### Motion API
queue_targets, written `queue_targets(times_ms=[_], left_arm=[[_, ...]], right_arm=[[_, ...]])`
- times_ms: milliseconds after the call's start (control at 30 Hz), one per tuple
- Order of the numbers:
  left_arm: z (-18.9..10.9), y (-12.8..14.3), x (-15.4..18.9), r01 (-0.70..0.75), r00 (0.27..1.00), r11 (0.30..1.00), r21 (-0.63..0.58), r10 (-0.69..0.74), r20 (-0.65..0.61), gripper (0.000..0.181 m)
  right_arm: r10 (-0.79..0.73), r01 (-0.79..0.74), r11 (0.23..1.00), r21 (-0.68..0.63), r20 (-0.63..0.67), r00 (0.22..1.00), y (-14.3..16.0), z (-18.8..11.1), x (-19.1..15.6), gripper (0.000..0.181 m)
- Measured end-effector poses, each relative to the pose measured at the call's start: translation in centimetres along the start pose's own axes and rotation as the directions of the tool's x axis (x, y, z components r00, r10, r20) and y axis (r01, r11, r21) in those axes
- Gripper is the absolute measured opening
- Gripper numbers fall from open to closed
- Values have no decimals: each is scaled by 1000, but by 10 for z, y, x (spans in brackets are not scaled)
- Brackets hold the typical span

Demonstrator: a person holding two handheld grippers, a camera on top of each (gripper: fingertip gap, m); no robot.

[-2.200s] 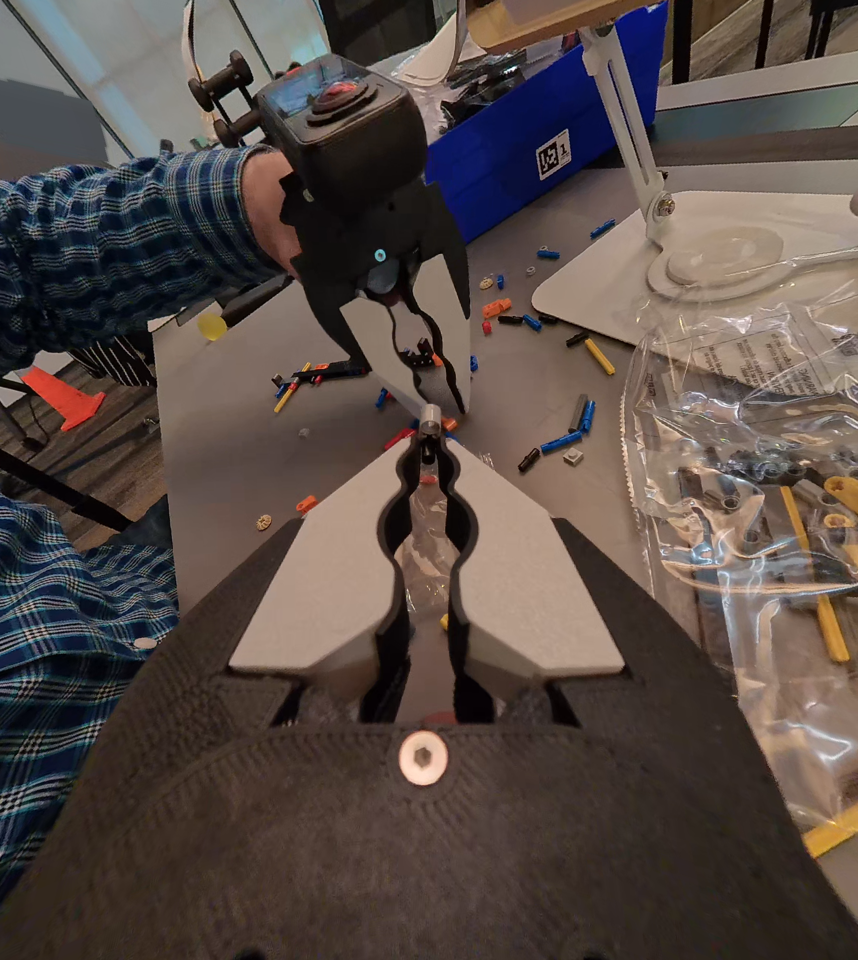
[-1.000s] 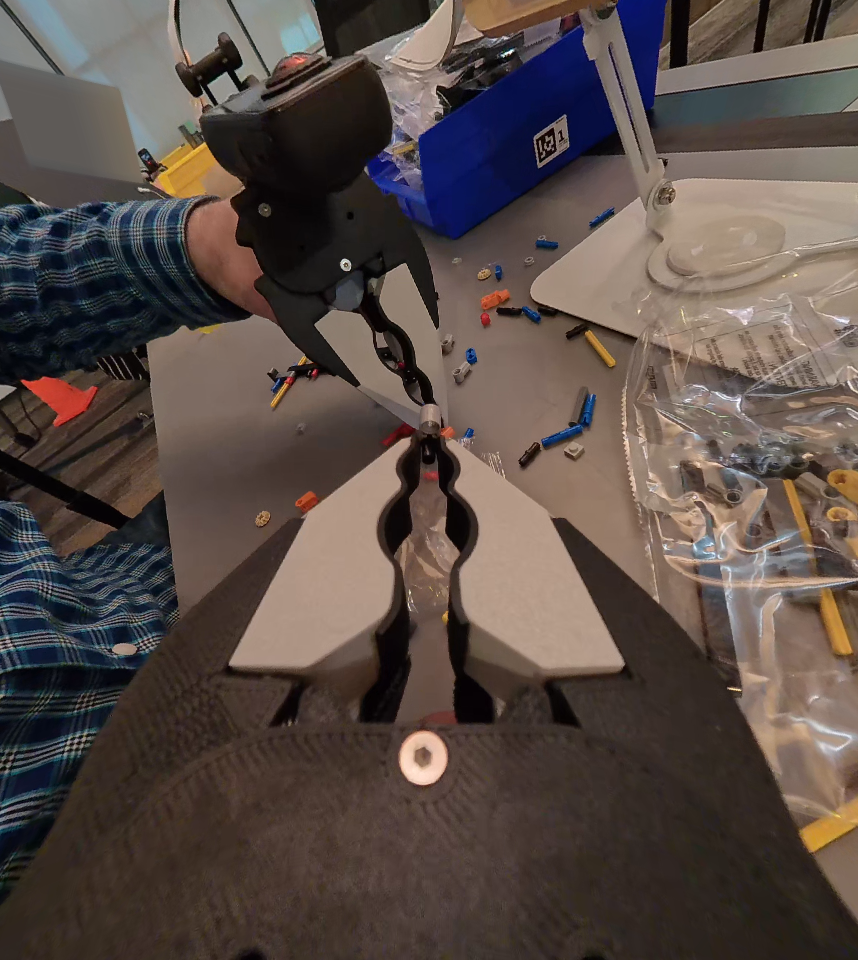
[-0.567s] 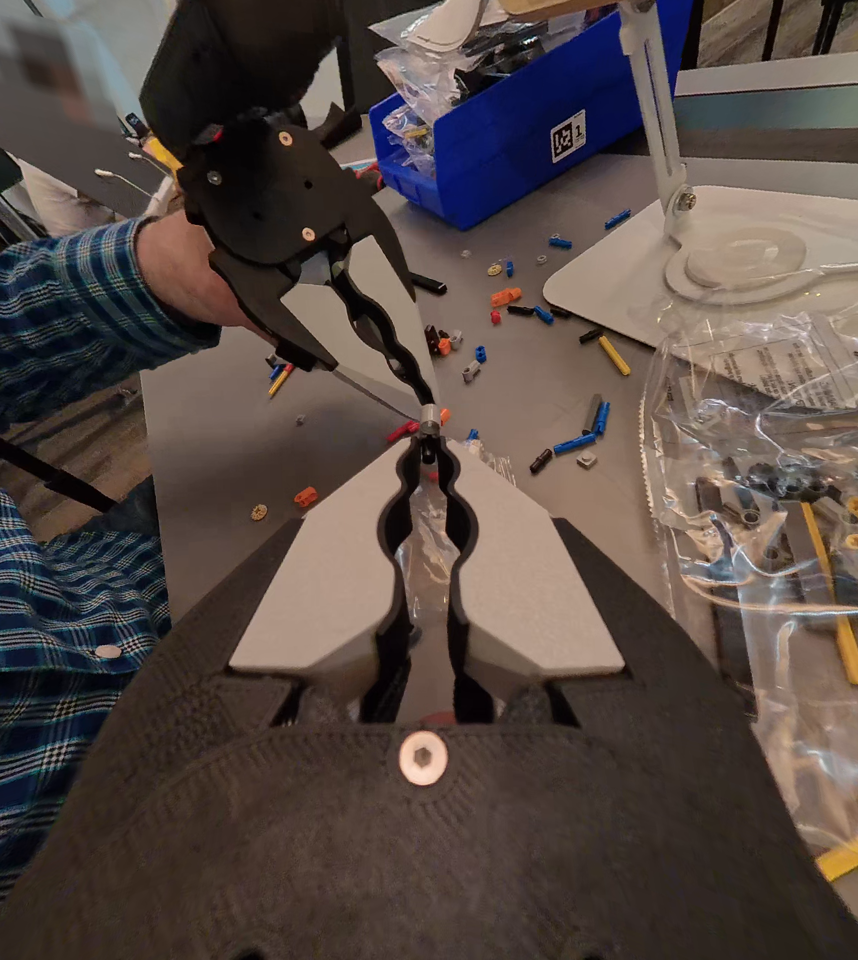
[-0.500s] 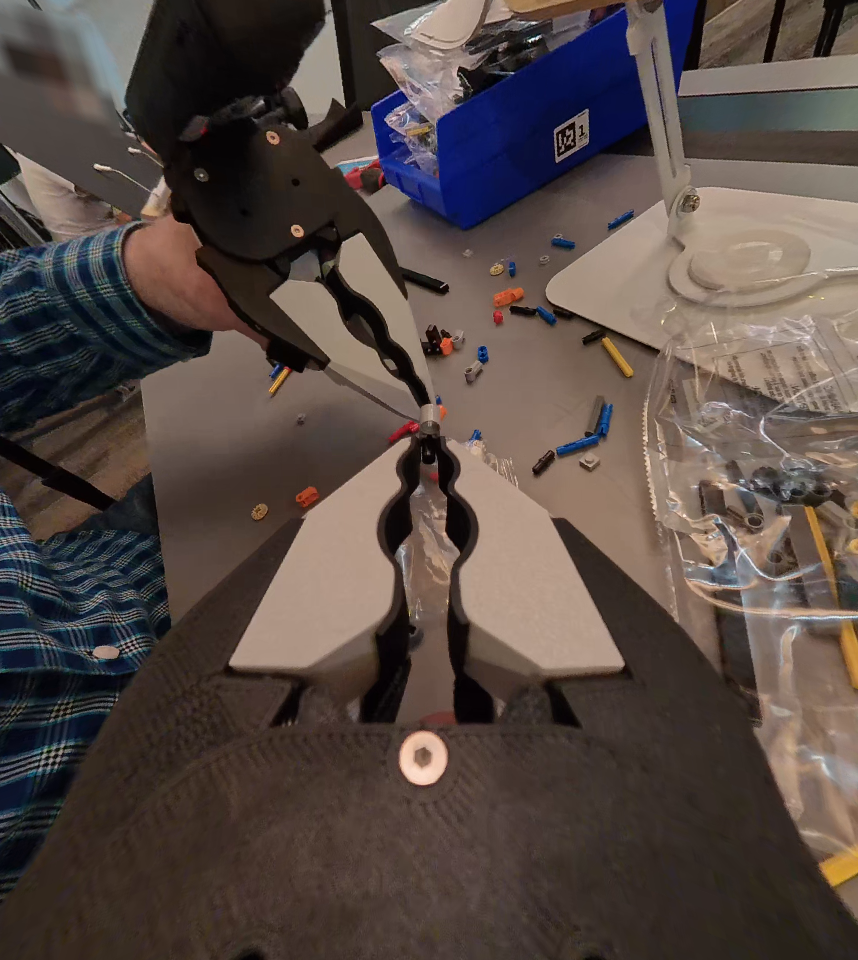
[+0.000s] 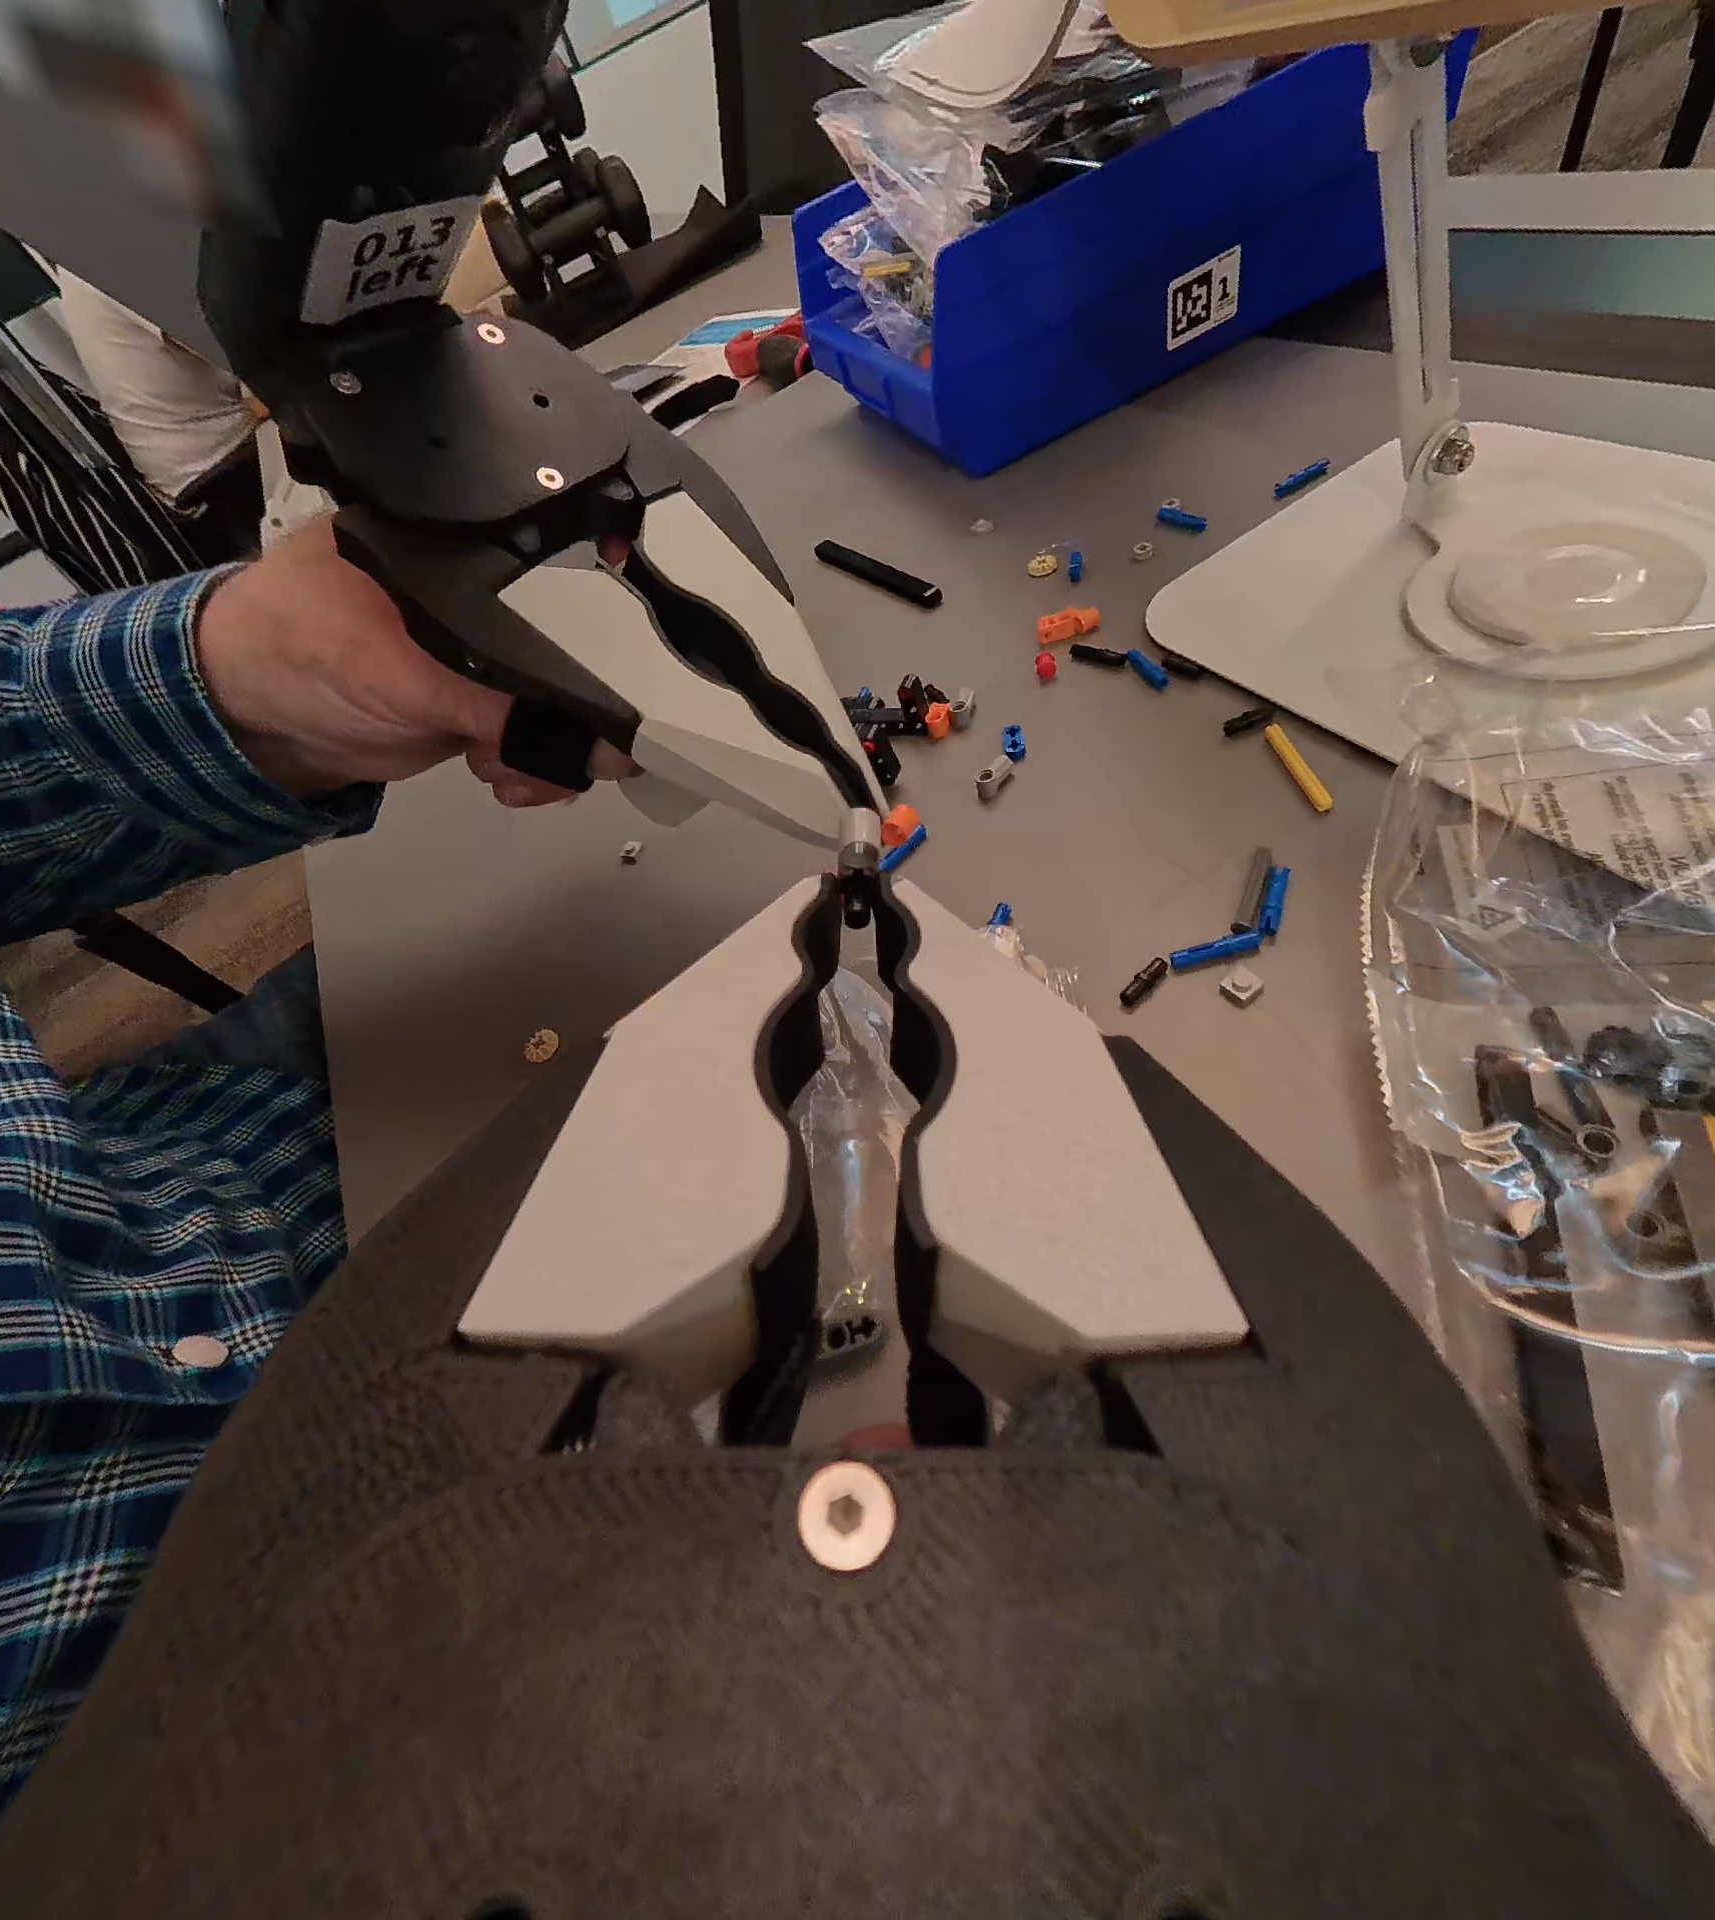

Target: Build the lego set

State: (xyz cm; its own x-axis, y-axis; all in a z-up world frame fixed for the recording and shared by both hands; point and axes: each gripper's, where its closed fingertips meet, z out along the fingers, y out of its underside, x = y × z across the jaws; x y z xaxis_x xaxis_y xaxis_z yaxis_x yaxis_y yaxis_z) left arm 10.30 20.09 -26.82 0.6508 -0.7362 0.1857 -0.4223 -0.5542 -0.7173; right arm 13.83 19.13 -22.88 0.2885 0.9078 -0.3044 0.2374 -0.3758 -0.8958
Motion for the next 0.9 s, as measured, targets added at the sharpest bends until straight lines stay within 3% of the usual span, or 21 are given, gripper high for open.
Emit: queue_targets(times_ms=[900], left_arm=[[0, -4, 7, 65, 998, 995, 81, -67, 23, 1]], right_arm=[[-39, 39, 999, -10, -30, 999, 0, -2, 1, 4]])
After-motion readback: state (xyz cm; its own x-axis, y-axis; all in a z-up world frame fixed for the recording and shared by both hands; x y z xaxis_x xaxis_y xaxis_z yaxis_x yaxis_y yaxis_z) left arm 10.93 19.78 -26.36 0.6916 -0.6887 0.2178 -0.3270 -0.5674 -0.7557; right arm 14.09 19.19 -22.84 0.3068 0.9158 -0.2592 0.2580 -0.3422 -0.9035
